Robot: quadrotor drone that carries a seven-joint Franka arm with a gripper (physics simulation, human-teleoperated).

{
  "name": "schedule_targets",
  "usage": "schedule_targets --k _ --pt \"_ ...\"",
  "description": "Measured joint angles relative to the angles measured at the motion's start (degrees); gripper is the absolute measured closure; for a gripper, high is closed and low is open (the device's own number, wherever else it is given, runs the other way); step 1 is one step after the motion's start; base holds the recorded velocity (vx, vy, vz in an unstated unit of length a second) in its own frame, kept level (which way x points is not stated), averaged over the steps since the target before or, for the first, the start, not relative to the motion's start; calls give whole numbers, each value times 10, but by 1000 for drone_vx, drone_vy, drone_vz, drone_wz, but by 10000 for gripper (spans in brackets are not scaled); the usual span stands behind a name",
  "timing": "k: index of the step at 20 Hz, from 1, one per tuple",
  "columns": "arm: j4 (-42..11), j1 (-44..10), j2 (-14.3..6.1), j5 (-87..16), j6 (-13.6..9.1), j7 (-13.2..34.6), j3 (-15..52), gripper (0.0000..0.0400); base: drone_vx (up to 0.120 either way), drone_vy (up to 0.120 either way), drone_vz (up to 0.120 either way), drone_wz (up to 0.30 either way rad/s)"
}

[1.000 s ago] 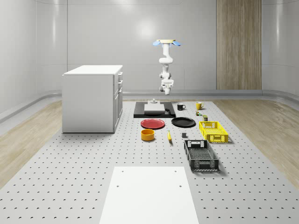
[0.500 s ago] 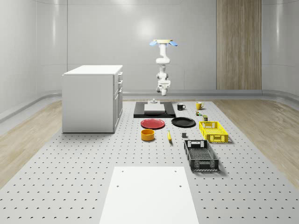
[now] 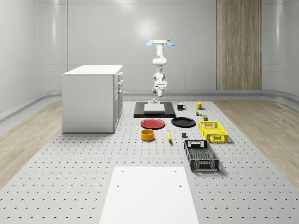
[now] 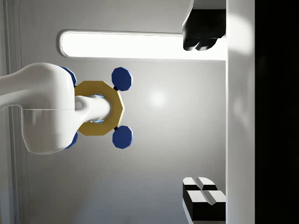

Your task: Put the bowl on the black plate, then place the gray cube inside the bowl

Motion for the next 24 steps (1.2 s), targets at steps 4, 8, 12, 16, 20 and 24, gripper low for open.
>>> schedule_targets --k 4,8,12,16,20,24 --pt "-2 -4 -1 -18 2 2 13 0 120 -120 0 0" --pt "-6 -12 -3 -54 4 7 38 0 120 -120 0 0" --pt "-17 -27 -7 -123 7 17 87 0 120 -70 -10 0" --pt "-52 -56 -15 -250 14 36 175 0 120 0 -120 0" --pt "-144 -107 -36 -458 23 79 308 0 120 0 -120 0" --pt "-292 -192 -69 -717 19 161 451 0 120 0 -120 0"
